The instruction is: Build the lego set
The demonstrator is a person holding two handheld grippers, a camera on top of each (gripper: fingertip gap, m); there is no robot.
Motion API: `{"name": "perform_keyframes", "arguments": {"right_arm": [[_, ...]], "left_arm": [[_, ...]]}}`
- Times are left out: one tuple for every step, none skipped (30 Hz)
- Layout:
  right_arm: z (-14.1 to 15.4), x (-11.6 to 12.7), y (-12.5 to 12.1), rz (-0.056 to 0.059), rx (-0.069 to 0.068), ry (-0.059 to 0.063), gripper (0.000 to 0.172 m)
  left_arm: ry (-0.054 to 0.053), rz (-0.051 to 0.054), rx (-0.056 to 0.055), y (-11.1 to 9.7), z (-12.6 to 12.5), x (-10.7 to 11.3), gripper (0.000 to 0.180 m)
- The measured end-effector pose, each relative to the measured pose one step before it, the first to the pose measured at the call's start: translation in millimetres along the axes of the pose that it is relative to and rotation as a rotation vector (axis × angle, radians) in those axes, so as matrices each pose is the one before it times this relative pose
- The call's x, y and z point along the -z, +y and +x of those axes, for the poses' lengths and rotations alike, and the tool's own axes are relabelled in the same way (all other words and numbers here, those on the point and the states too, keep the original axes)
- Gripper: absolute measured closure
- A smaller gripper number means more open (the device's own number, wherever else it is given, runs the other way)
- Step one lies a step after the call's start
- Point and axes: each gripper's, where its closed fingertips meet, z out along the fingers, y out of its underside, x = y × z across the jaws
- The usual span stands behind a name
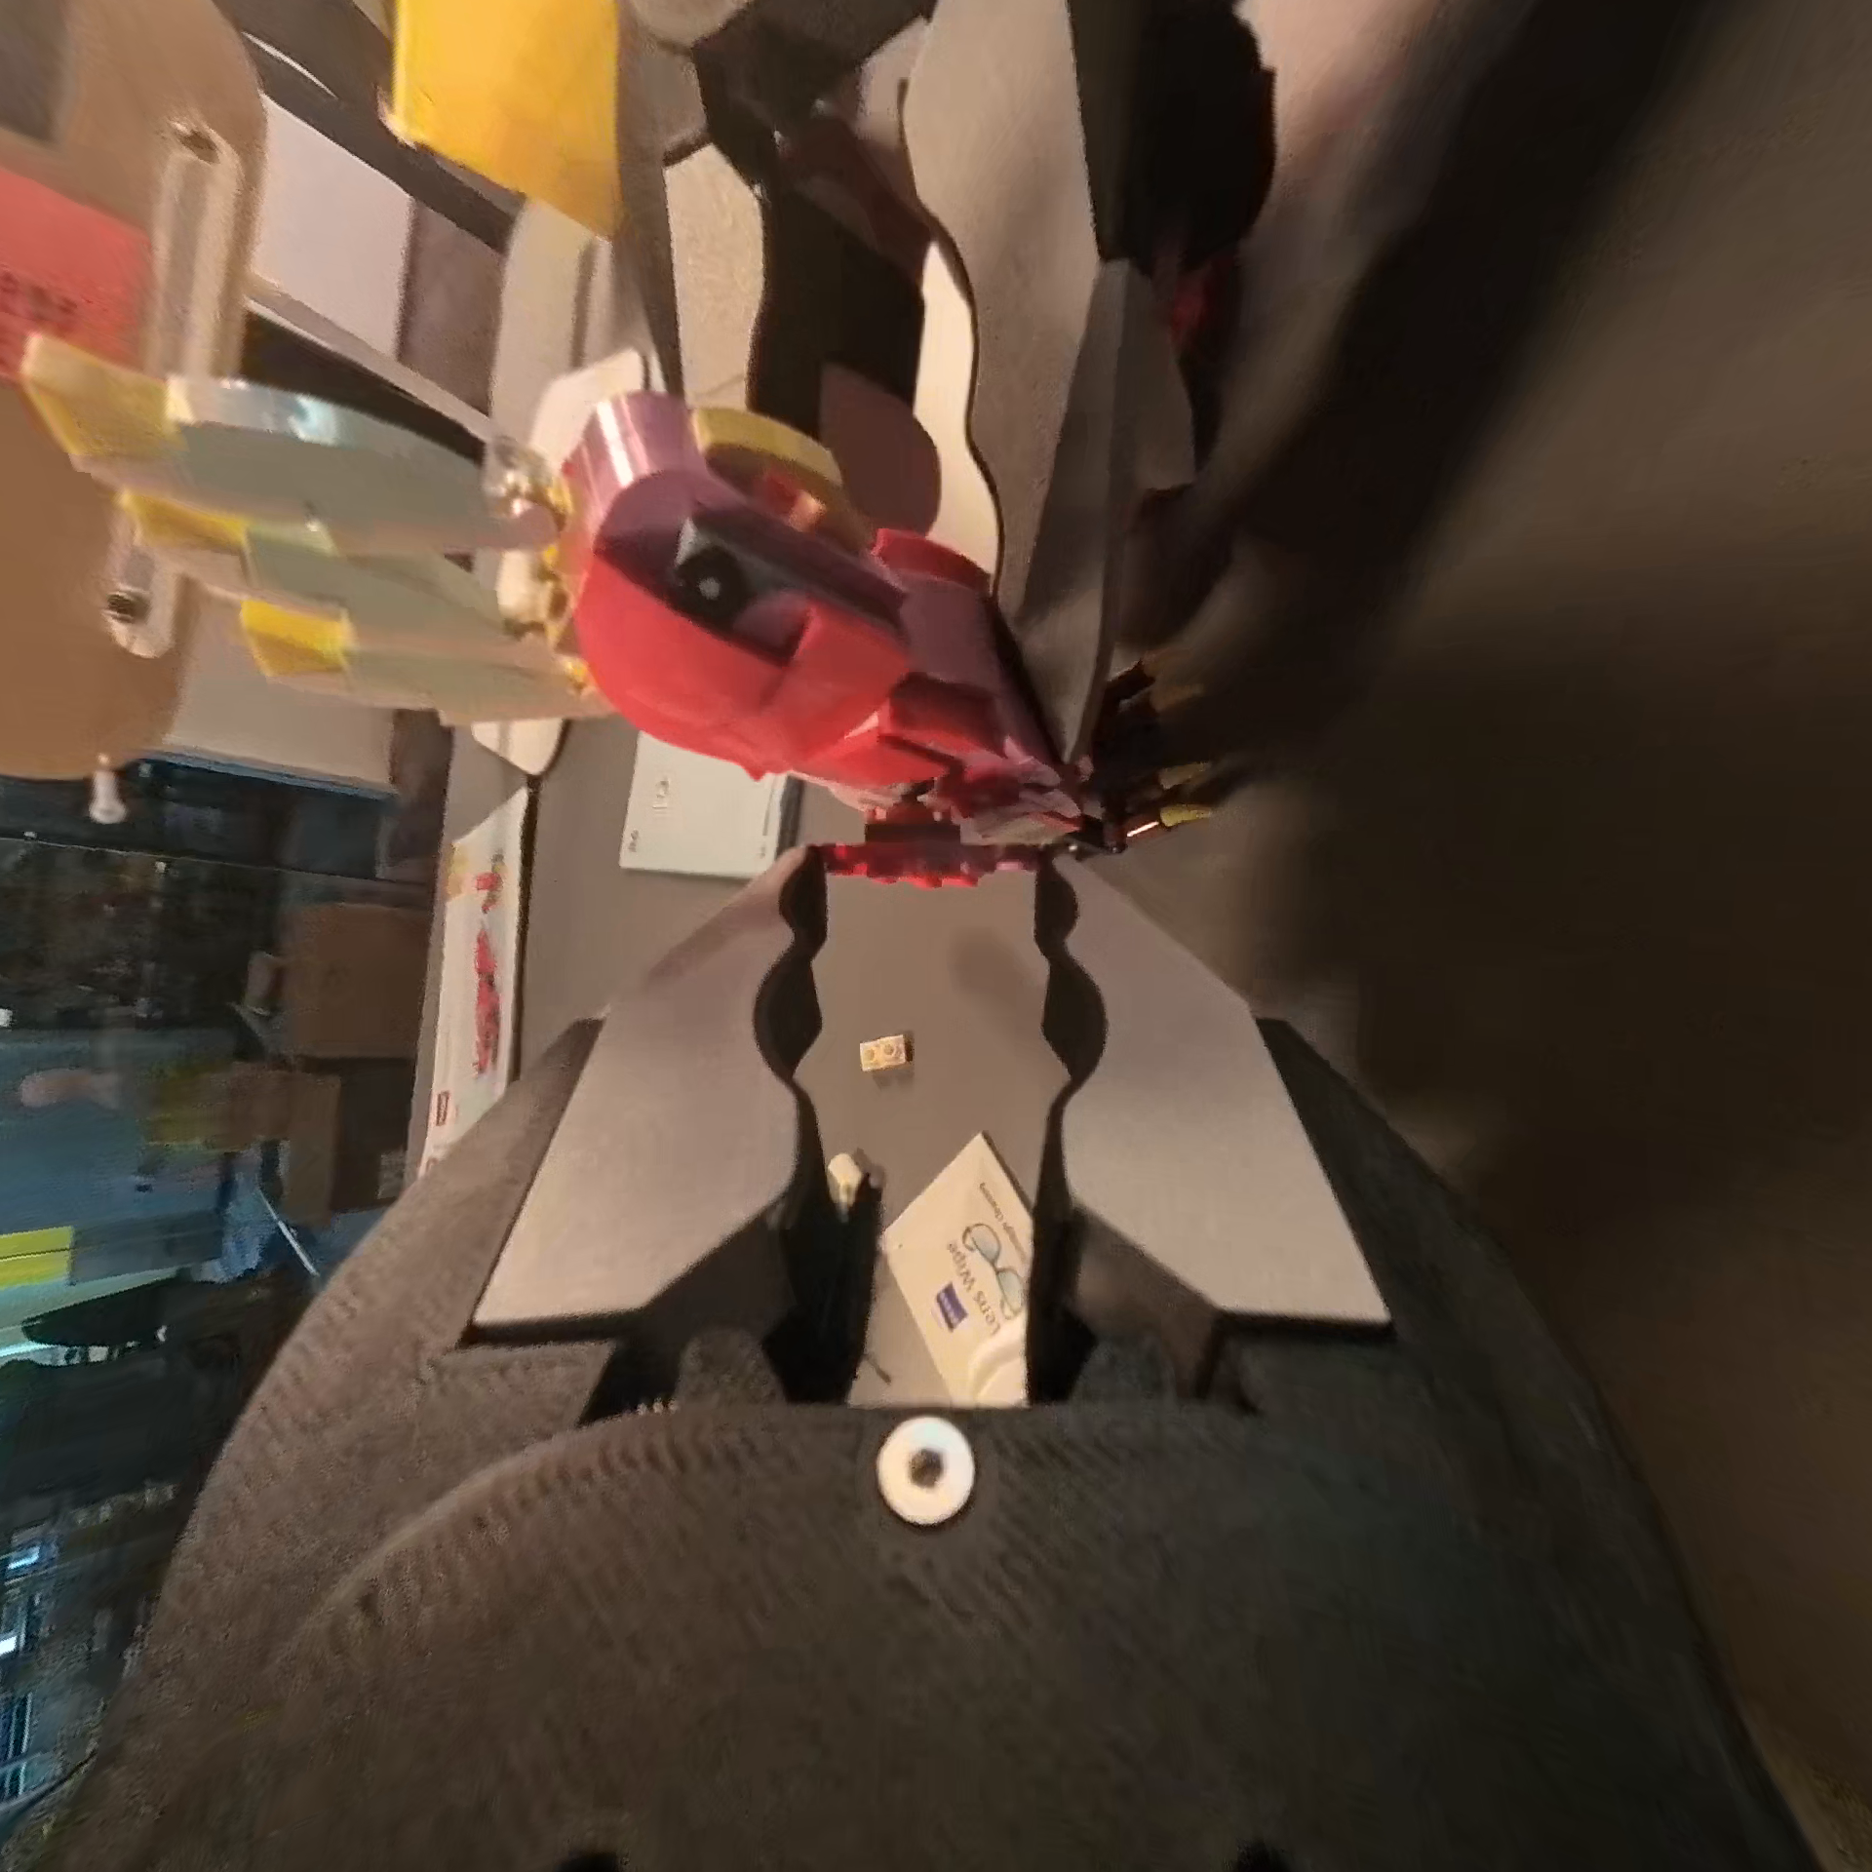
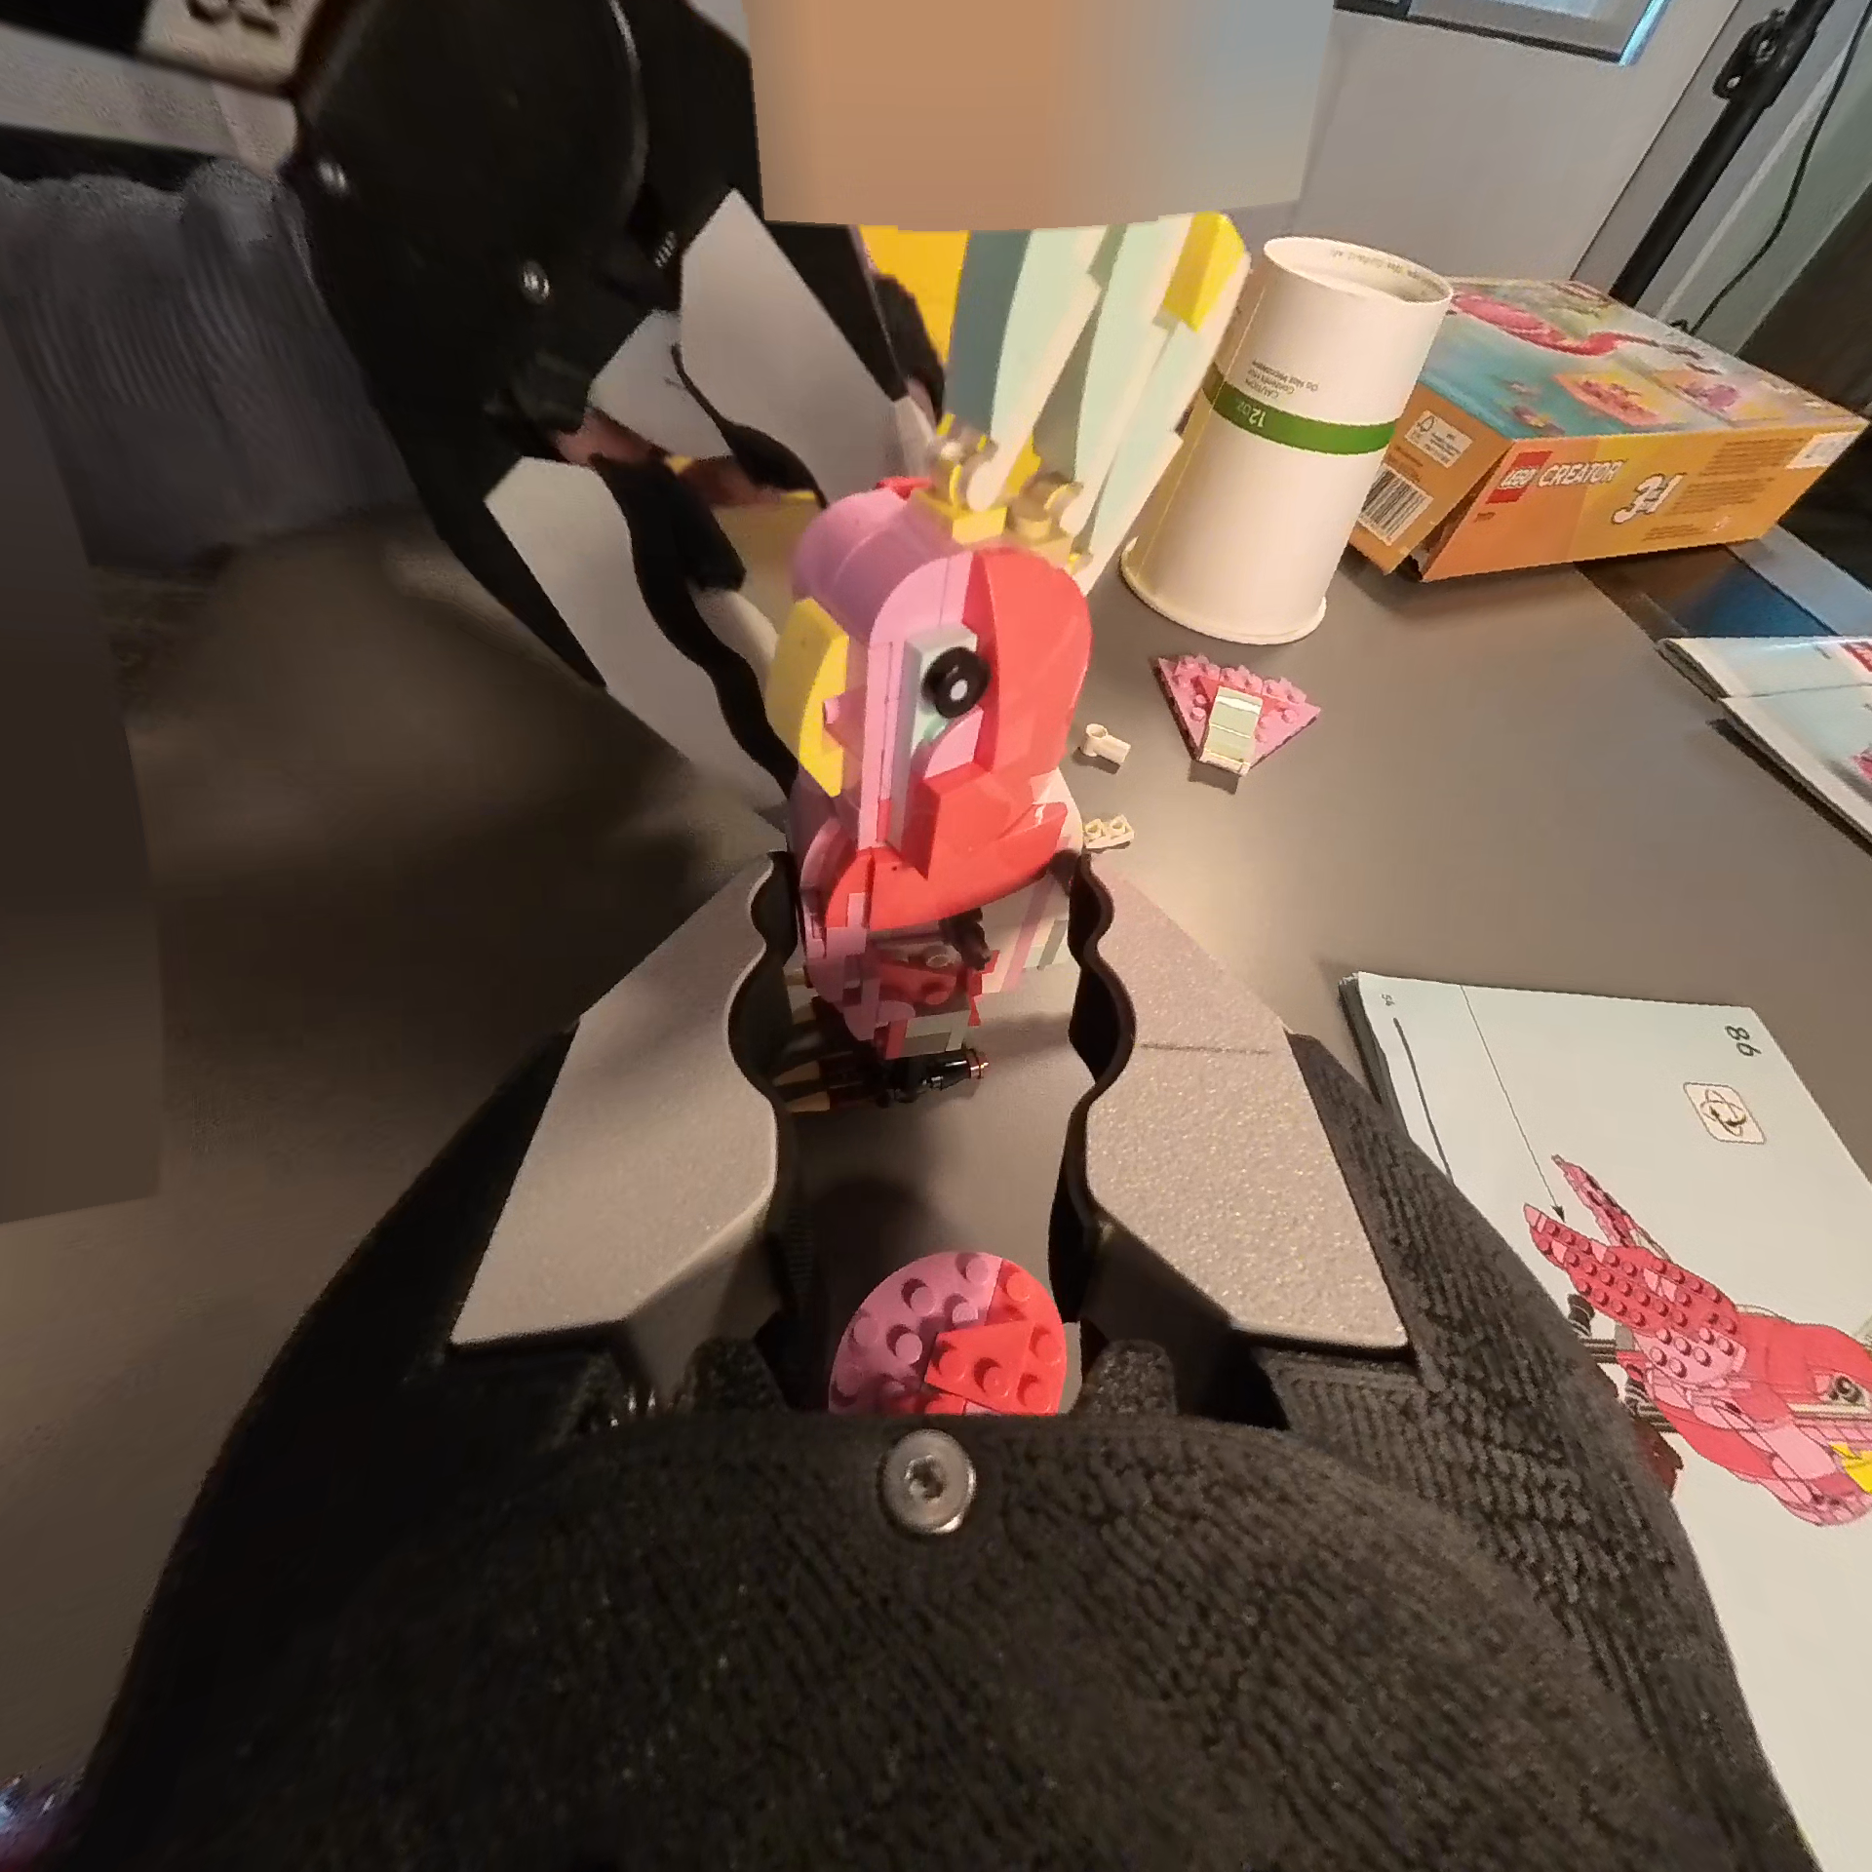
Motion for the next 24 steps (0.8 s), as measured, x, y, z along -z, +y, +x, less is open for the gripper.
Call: {"name": "perform_keyframes", "arguments": {"right_arm": [[-0.03, 0.0, 0.07, -0.0002, 0.0029, 0.0013, 0.119], [-0.13, 0.02, -0.04, 0.0, 0.0027, 0.0006, 0.119], [-0.19, 0.02, -0.06, 0.0001, 0.0022, 0.0005, 0.119], [-0.14, 0.02, -0.05, 0.0, 0.0022, 0.0008, 0.119], [-0.09, -0.01, 0.05, 0.0, 0.0027, 0.001, 0.119], [-0.1, 0.03, -0.05, 0.0, 0.0022, 0.0011, 0.119], [-0.01, -0.03, -0.04, 0.0, 0.0009, 0.0008, 0.119], [0.04, 0.07, 0.01, 0.0, 0.0008, 0.0008, 0.119], [-0.03, -0.06, 0.06, 0.0, 0.0005, 0.001, 0.119], [0.06, 0.09, 0.02, 0.0001, 0.0004, 0.0004, 0.119], [-0.15, -0.06, -0.08, 0.0002, 0.0016, 0.0002, 0.119], [-0.22, 0.09, -0.06, 0.0001, 0.0026, 0.0009, 0.119], [-0.15, -0.03, 0.01, 0.0001, 0.0026, 0.0013, 0.119], [0.01, 0.04, -0.04, 0.0001, 0.0019, 0.0013, 0.119], [0.04, -0.04, 0.07, 0.0002, 0.0003, 0.0002, 0.119], [-0.04, 0.0, -0.01, 0.0003, -0.0009, -0.0005, 0.119], [0.07, 0.14, -0.06, 0.0003, -0.0008, -0.0004, 0.119], [0.01, -0.05, 0.07, 0.0002, 0.0005, -0.0001, 0.119], [-0.06, -0.03, -0.05, 0.0, 0.0011, 0.0004, 0.119], [-0.01, -0.02, -0.03, 0.0001, 0.0005, 0.0004, 0.119], [0.03, 0.1, 0.04, 0.0, 0.0002, 0.0003, 0.119], [0.06, -0.04, 0.08, -0.0001, 0.0008, 0.0009, 0.119], [0.01, -0.03, -0.04, 0.0, 0.0008, 0.001, 0.119], [0.01, -0.02, -0.02, 0.0, 0.0003, 0.0006, 0.119]], "left_arm": [[0.021, -0.0215, -0.0001, 0.24, 0.13, 0.32, 0.14], [0.023, -0.0181, 0.0039, 0.03, 0.33, 0.56, 0.14], [0.0211, -0.0152, 0.0033, 0.0, 0.27, 0.54, 0.14], [0.0221, -0.013, 0.0074, 0.14, 0.28, 0.38, 0.14], [0.0244, -0.0096, 0.0099, -0.1, 0.4, 0.37, 0.14], [0.0274, -0.0074, 0.0167, -0.07, 0.3, 0.29, 0.14], [0.0285, -0.0047, 0.016, -0.08, 0.43, 0.24, 0.14], [0.0275, -0.0034, 0.0153, -0.07, 0.29, 0.21, 0.14], [0.029, -0.0024, 0.0214, -0.18, 0.43, 0.13, 0.14], [0.0301, -0.0007, 0.024, -0.18, 0.58, 0.26, 0.14], [0.0319, -0.0002, 0.0263, -0.23, 0.77, 0.36, 0.14], [0.0309, 0.0013, 0.0261, -0.27, 0.62, 0.22, 0.14], [0.0276, 0.0021, 0.0222, -0.26, 0.48, 0.25, 0.14], [0.0222, 0.0026, 0.0133, -0.38, 0.21, 0.19, 0.14], [0.0184, -0.0011, 0.0113, -0.31, 0.13, 0.37, 0.14], [0.0129, -0.0042, 0.0067, -0.24, 0.01, 0.16, 0.14], [0.0105, -0.0058, 0.0077, -0.25, 0.12, 0.05, 0.14], [0.0117, -0.0065, 0.0103, -0.26, 0.17, 0.34, 0.14], [0.012, -0.0056, 0.0148, -0.4, 0.16, 0.19, 0.139], [0.0103, -0.0056, 0.0147, -0.46, 0.07, 0.13, 0.139], [0.0057, -0.0066, 0.0089, -0.37, -0.03, 0.12, 0.139], [0.0008, -0.0071, 0.0078, -0.36, -0.02, -0.03, 0.139], [-0.0057, -0.002, 0.0121, -0.5, -0.1, -0.13, 0.139], [-0.0114, 0.0073, 0.0174, -0.45, -0.2, -0.24, 0.139]]}}
